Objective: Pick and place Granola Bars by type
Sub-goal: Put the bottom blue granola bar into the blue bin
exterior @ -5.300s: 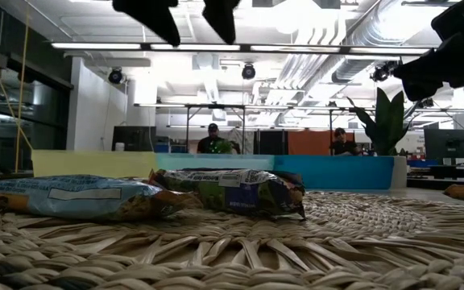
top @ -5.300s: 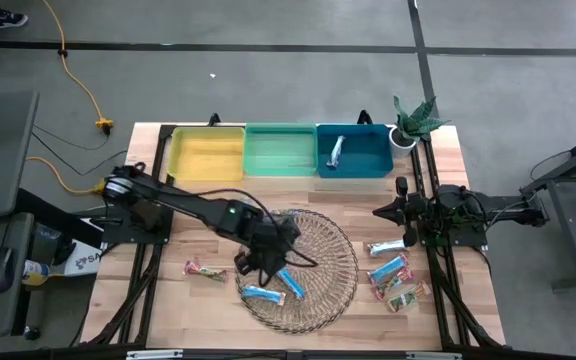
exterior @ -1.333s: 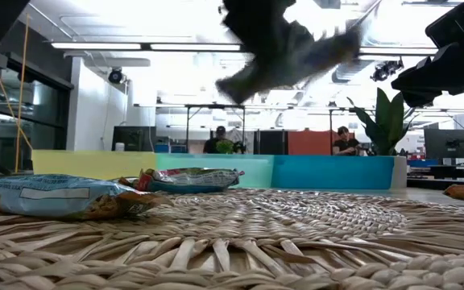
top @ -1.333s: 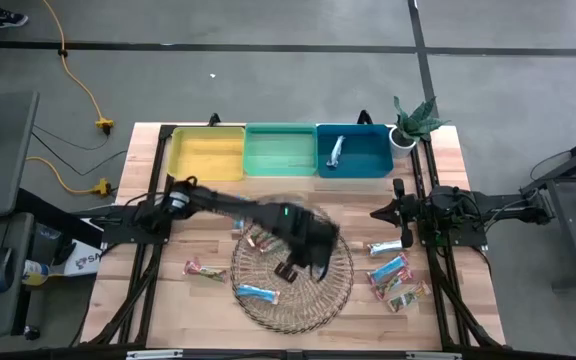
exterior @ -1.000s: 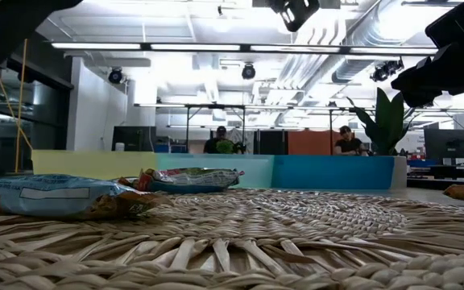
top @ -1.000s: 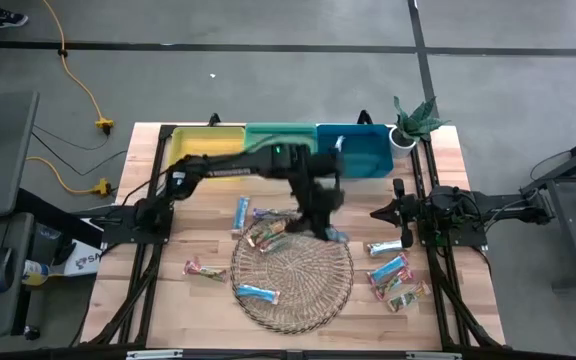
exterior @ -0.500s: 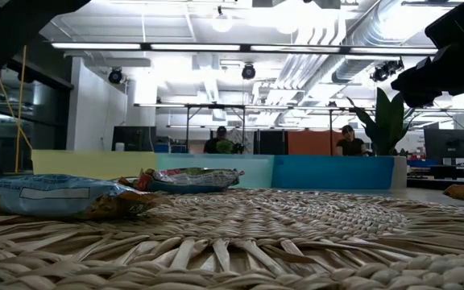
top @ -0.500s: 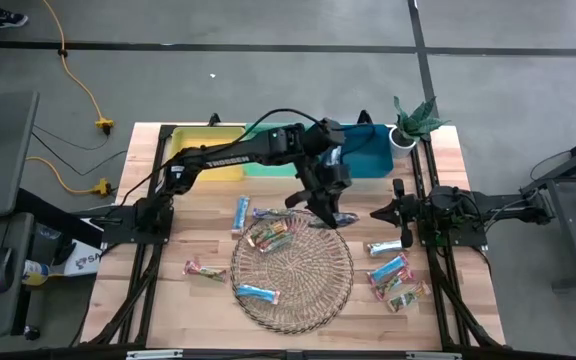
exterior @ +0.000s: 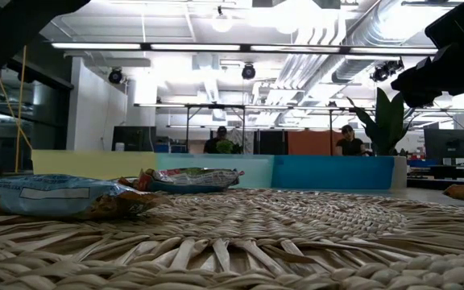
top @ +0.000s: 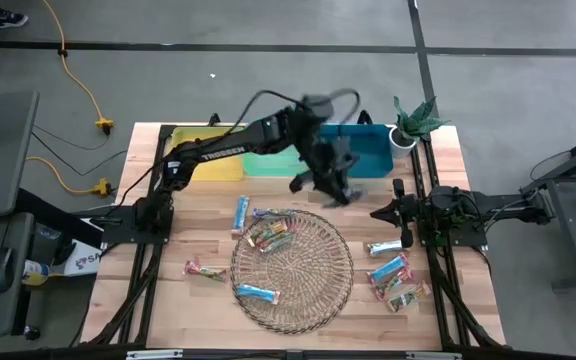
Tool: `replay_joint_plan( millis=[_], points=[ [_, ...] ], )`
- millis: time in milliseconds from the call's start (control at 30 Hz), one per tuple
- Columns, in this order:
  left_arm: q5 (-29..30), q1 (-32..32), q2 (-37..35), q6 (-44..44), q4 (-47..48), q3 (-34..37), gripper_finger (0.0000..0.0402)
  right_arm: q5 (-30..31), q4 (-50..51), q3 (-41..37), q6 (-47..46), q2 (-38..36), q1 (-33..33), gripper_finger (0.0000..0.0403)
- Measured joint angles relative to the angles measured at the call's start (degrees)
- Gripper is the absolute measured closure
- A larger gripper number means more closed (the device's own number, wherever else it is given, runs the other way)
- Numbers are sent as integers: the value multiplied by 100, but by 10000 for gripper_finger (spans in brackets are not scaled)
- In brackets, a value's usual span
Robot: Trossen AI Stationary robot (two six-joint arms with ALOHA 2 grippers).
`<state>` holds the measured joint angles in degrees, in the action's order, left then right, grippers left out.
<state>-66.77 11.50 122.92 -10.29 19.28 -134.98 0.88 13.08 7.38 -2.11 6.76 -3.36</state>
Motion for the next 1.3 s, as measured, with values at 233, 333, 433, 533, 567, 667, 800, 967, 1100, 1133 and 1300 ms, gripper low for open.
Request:
replay_joint_plan(
  millis=[233, 333, 433, 533, 567, 667, 800, 967, 1100, 1133, 1300],
  points=[
    [1409, 345, -275, -784, -1865, -2, 360, -2, 1, 0, -1, -1, -1, 402],
    [2313, 474, -391, -648, -2123, -2, 360, 0, -10, 0, 0, -2, -2, 402],
    [3777, 486, -487, -437, -2046, -2, 360, -1, -4, 0, -1, -1, -1, 402],
    [5517, 364, -525, -304, -2041, -2, 360, -1, -4, 0, 0, 0, 0, 402],
    [6068, 312, -525, -252, -2039, -2, 360, -2, -3, 0, -1, 0, -1, 402],
    [7684, 163, -525, 92, -1838, -2, 360, -2, -4, 0, -1, -1, -1, 402],
    [9759, 45, -438, 284, -1325, -2, 360, -2, -2, 0, -1, 0, -1, 402],
    [9783, 324, -12, -44, -774, 0, 360, -1, -2, 0, -1, -1, 0, 402],
    [9696, 579, 357, -1170, 165, 8, 360, -2, -2, 0, 0, -2, -2, 402],
    [9638, 622, 462, -1442, 342, 11, 360, -2, -2, 0, 0, -1, 0, 402],
    [8969, 726, 908, -2358, 659, 6, 360, -2, -2, 0, 0, 0, 0, 402]
  ],
)
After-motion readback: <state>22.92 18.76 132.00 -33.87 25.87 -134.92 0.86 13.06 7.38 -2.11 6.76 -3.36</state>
